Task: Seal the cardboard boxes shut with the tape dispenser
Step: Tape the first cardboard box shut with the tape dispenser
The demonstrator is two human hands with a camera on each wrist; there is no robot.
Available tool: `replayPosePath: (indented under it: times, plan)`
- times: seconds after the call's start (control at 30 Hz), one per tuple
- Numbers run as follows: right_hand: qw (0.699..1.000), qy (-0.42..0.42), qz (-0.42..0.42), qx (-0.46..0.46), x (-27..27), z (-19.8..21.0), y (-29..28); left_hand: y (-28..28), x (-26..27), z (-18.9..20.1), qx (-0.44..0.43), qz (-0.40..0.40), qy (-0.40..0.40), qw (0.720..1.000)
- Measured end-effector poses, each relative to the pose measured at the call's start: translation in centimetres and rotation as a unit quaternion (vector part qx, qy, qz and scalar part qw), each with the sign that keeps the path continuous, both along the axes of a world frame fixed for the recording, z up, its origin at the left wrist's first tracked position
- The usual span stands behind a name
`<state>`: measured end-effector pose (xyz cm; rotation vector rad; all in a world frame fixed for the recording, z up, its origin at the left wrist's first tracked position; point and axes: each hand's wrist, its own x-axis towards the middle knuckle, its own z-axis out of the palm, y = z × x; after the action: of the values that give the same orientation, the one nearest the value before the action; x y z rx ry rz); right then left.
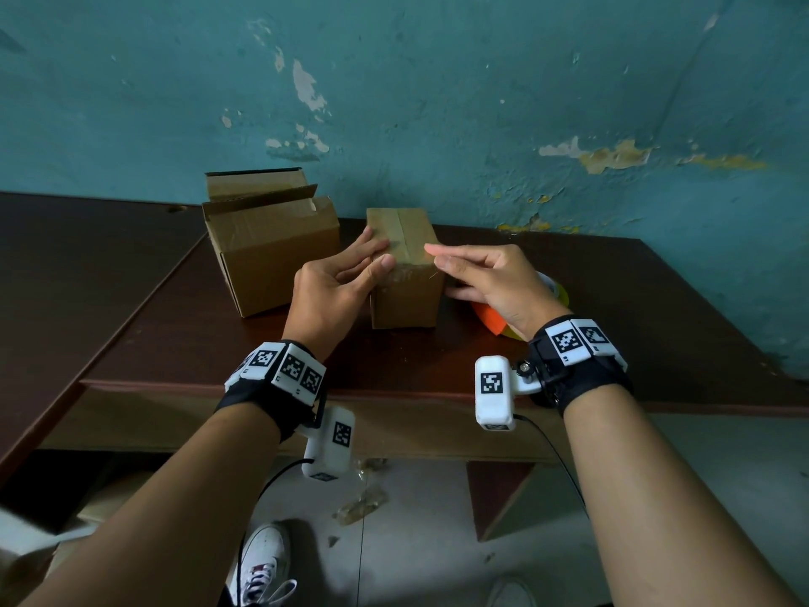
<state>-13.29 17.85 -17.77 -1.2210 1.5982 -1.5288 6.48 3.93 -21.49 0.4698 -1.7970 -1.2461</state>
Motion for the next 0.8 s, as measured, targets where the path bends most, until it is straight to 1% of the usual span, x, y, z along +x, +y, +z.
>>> replayPosePath:
  times: [0.13,0.27,0.4,0.43,0.5,0.57,0.67,0.73,0.8]
  plan:
    - [1.000,0.012,-0.014,-0.007,0.2,0.0,0.0,0.3,-0.1,0.1,0.001,0.014,-0.010,1.000]
    - [0.999,0.022,-0.032,-0.010,0.2,0.2,-0.1,0.1,-0.3,0.5,-0.021,0.059,-0.035,0.997]
    - [0.999,0.026,-0.031,-0.004,-0.2,0.7,-0.1,-0.1,-0.7,1.4,-0.079,0.134,-0.059,0.986]
    - [0.999,0.026,-0.026,-0.003,-0.3,0.9,0.0,-0.1,-0.8,1.6,-0.072,0.149,-0.062,0.984]
    - [0.999,0.035,-0.018,0.001,-0.6,1.3,0.1,-0.2,-0.9,1.9,-0.026,0.166,-0.054,0.984]
    - [0.998,0.063,-0.015,0.011,-0.9,1.5,0.2,-0.3,-0.9,2.2,0.024,0.162,-0.046,0.985]
    - [0.995,0.103,-0.015,0.009,-1.0,1.6,0.5,-0.5,-0.7,2.4,0.073,0.148,-0.045,0.985]
    - [0.994,0.109,-0.013,0.001,-0.8,1.6,0.5,-0.7,-0.6,2.4,0.105,0.143,-0.046,0.983]
    - [0.993,0.114,-0.022,-0.002,-0.4,1.7,0.6,-0.9,-0.4,2.4,0.120,0.142,-0.047,0.981]
